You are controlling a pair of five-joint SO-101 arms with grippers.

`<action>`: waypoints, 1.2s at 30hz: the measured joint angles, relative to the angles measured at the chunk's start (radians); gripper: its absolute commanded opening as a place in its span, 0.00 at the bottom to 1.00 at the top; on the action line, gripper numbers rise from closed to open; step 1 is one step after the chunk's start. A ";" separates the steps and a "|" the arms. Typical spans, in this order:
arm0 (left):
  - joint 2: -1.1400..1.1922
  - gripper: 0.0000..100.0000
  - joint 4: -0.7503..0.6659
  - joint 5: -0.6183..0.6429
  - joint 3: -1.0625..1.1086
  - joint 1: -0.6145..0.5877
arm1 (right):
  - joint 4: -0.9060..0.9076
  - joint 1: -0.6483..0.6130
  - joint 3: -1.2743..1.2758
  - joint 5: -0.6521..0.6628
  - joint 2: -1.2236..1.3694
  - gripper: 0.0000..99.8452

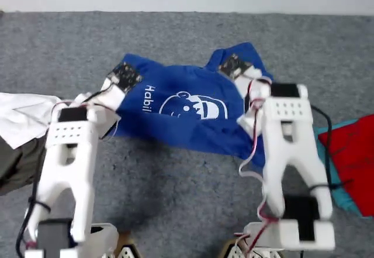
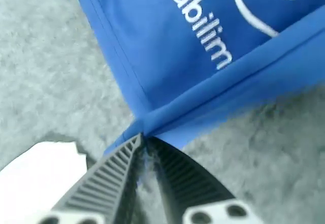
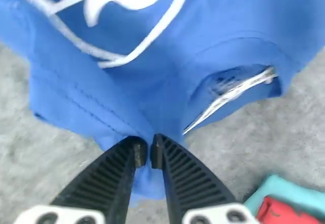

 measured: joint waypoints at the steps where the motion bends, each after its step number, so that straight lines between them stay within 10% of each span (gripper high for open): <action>1: 0.025 0.01 0.000 0.018 -0.029 0.006 | 0.012 0.005 -0.058 -0.003 0.043 0.01; 23: 0.954 0.02 0.371 0.321 -1.343 0.052 | 0.206 0.020 -1.570 -0.003 1.037 0.01; 30: 1.286 0.11 0.620 0.416 -1.906 0.054 | 0.133 0.043 -1.735 -0.107 1.157 0.26; 36: 1.436 0.11 0.741 0.440 -2.173 0.052 | 0.132 0.046 -1.745 -0.121 1.157 0.26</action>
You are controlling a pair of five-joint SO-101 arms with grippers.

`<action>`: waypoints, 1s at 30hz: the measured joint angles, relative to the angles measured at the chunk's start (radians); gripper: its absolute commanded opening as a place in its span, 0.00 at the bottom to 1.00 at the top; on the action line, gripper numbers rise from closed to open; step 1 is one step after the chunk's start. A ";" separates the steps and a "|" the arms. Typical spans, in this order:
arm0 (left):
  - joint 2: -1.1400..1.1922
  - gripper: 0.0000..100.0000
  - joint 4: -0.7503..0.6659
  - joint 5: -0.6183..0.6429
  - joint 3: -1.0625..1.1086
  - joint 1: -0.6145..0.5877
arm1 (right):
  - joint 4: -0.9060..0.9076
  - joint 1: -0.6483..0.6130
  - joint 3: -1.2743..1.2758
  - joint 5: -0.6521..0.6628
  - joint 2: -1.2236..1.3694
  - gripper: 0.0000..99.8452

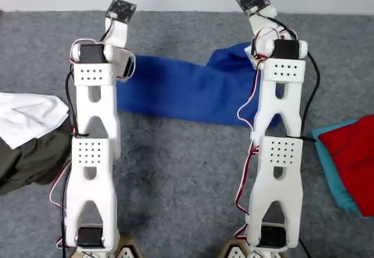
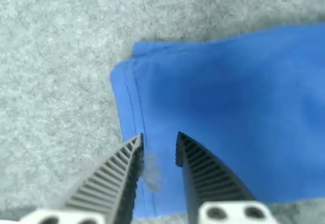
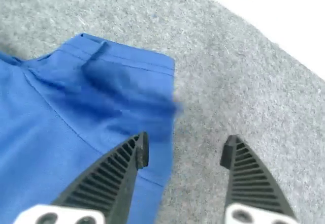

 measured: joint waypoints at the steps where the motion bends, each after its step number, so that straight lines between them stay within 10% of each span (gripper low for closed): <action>1: 0.000 0.11 0.005 0.002 0.000 0.000 | 0.003 0.000 0.000 0.000 0.000 0.26; 15: -0.086 0.12 0.011 0.051 0.035 -0.031 | 0.316 0.012 -0.028 -0.018 -0.005 0.26; 30: -0.655 0.11 0.011 -0.261 1.105 -0.075 | 0.341 0.046 0.657 0.157 -0.365 0.26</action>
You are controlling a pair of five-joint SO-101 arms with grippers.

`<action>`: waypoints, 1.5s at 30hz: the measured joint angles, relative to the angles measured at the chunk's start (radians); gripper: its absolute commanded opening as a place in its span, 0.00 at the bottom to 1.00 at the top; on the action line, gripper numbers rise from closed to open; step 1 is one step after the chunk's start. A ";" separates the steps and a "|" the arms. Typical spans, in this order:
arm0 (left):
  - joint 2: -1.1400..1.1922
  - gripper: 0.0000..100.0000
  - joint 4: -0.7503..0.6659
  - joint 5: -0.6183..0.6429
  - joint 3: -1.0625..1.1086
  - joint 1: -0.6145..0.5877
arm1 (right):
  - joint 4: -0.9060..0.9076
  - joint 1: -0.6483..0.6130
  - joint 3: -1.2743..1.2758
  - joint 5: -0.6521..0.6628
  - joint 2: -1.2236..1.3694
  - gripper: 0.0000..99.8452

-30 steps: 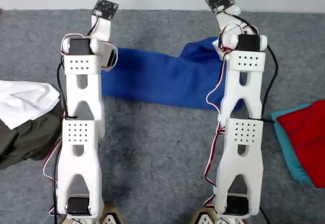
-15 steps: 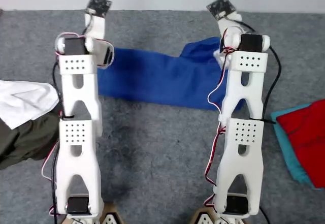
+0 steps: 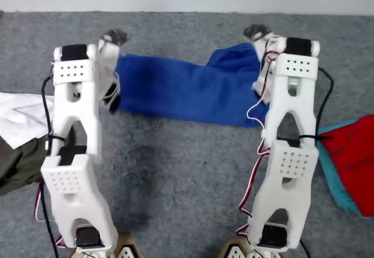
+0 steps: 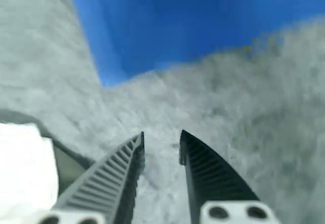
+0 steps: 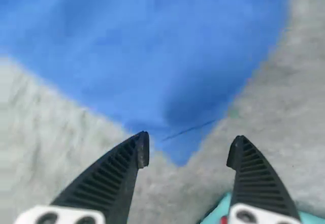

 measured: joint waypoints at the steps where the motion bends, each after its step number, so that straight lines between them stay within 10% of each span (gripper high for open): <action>1: -0.006 0.11 0.000 -0.032 0.026 0.000 | 0.000 -0.012 0.063 0.029 -0.037 0.26; 35: 0.196 0.02 -0.295 -0.310 0.064 0.104 | -0.017 -0.064 0.290 0.193 0.008 0.26; 45: 0.199 0.01 -0.407 -0.310 0.064 0.104 | -0.094 -0.064 0.290 0.187 0.012 0.03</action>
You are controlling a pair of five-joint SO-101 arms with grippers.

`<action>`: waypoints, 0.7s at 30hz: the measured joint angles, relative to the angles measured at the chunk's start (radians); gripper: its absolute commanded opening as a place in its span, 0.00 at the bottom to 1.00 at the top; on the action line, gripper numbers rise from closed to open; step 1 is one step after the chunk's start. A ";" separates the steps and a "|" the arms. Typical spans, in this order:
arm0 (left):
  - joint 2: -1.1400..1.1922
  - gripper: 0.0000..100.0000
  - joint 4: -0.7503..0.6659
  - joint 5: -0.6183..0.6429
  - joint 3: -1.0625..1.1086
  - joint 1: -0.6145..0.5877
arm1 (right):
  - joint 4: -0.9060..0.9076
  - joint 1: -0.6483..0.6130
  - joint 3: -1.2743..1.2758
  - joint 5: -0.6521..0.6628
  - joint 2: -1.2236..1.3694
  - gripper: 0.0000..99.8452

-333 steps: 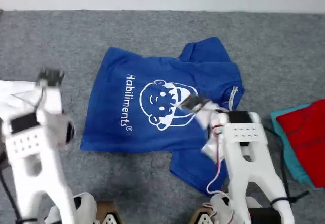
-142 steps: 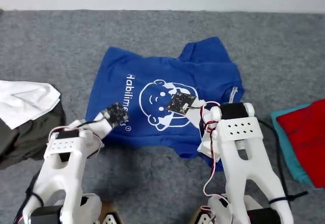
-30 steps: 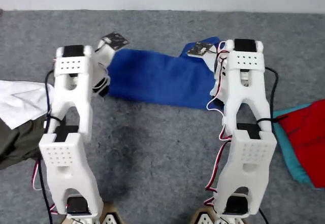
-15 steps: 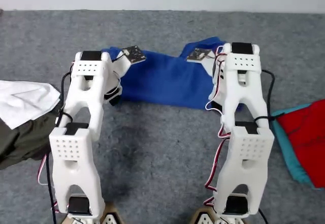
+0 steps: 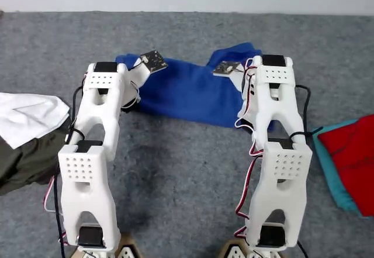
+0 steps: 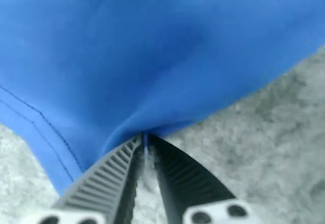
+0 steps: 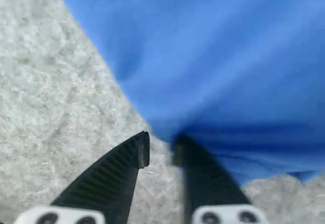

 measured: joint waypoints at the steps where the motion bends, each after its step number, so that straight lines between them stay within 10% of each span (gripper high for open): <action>1: 0.000 0.01 -0.005 0.000 0.000 0.000 | -0.003 0.000 -0.002 -0.017 0.008 0.02; 21: 0.003 0.01 0.330 0.000 -0.210 -0.003 | 0.091 0.012 -0.106 -0.049 0.017 0.01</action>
